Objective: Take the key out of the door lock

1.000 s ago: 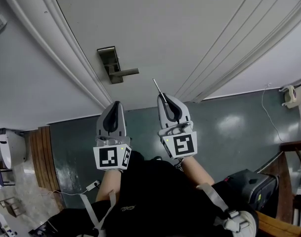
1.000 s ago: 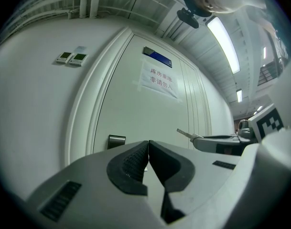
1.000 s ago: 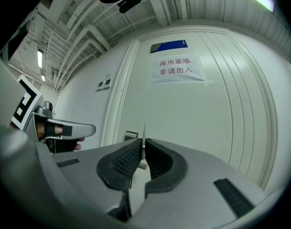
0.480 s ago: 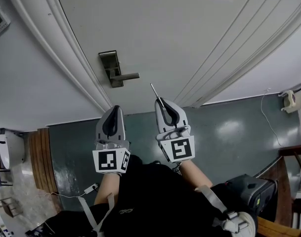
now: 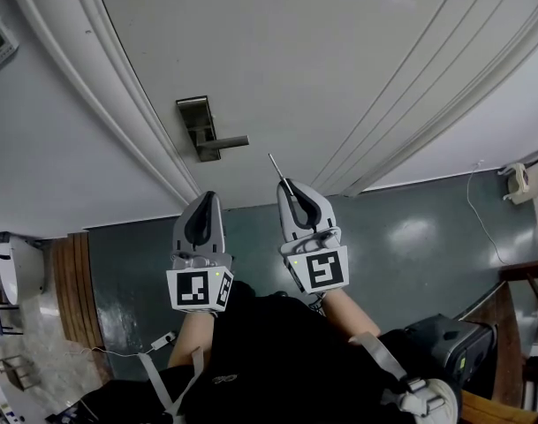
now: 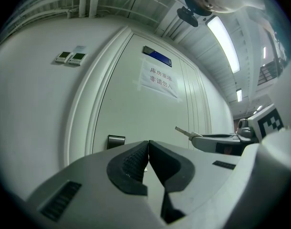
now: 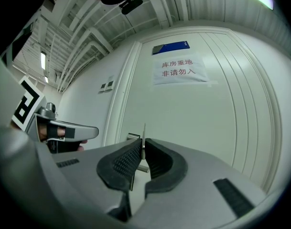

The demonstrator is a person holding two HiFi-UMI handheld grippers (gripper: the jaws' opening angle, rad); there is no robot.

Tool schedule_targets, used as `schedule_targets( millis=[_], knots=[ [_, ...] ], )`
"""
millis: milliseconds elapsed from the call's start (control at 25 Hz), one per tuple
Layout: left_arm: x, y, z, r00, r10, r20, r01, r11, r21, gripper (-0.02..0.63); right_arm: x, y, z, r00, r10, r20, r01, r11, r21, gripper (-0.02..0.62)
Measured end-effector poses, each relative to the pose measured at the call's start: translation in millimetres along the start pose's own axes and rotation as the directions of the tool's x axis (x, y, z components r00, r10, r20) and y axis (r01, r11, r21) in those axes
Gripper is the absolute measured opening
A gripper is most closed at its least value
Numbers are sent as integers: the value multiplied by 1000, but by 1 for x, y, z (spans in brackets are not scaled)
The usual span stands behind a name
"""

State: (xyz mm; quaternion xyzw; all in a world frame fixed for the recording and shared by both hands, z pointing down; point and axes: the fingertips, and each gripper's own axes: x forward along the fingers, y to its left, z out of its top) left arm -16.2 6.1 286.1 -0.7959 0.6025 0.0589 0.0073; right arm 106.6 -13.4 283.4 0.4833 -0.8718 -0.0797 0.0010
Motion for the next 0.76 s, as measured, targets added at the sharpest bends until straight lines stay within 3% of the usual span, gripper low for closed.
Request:
schedule_targets(
  millis=[760],
  knots=[
    [5,1,-8,1000,-4,-16,4,1000,-8,23,1,-5,-10,1000,-12,-11,13,1000,26,31]
  ],
)
